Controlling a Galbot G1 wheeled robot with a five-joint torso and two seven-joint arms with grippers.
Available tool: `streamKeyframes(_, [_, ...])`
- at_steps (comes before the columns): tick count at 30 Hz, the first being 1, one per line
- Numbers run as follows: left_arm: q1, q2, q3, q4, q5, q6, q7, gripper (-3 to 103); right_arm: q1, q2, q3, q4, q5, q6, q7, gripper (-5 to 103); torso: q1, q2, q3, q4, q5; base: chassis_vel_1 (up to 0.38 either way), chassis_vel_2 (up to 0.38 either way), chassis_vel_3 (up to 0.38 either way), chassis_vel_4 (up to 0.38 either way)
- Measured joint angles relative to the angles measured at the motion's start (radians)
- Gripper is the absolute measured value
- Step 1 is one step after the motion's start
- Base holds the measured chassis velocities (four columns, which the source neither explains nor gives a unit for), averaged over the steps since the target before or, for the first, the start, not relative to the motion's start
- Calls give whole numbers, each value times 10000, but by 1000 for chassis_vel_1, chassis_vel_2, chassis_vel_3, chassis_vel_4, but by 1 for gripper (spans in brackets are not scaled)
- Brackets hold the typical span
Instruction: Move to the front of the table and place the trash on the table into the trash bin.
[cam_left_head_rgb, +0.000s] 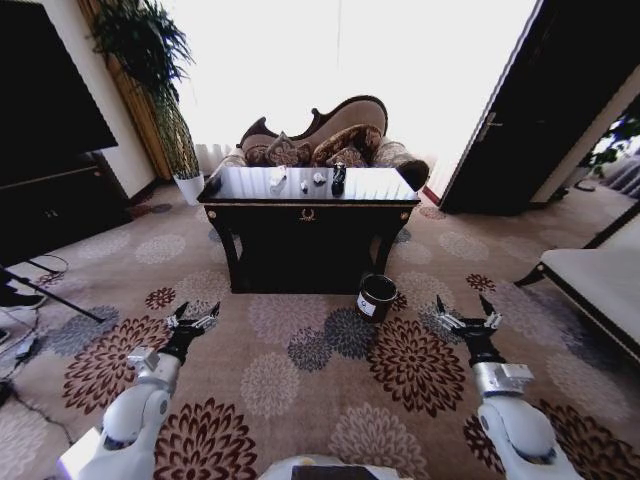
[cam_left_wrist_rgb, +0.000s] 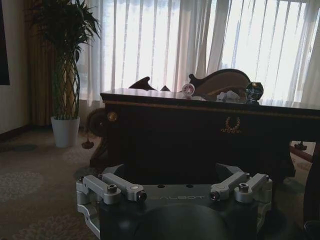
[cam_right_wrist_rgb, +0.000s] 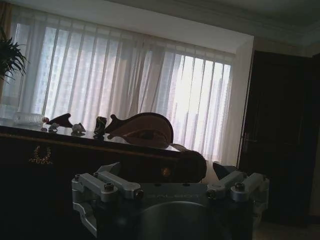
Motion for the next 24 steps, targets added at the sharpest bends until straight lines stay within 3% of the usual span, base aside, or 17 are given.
streamKeyframes(24, [-14,8,116,-17,58,155,-262,100,-3,95,-6,49,258,121,-40,100,1,0,0,0,0,0,0,0,0])
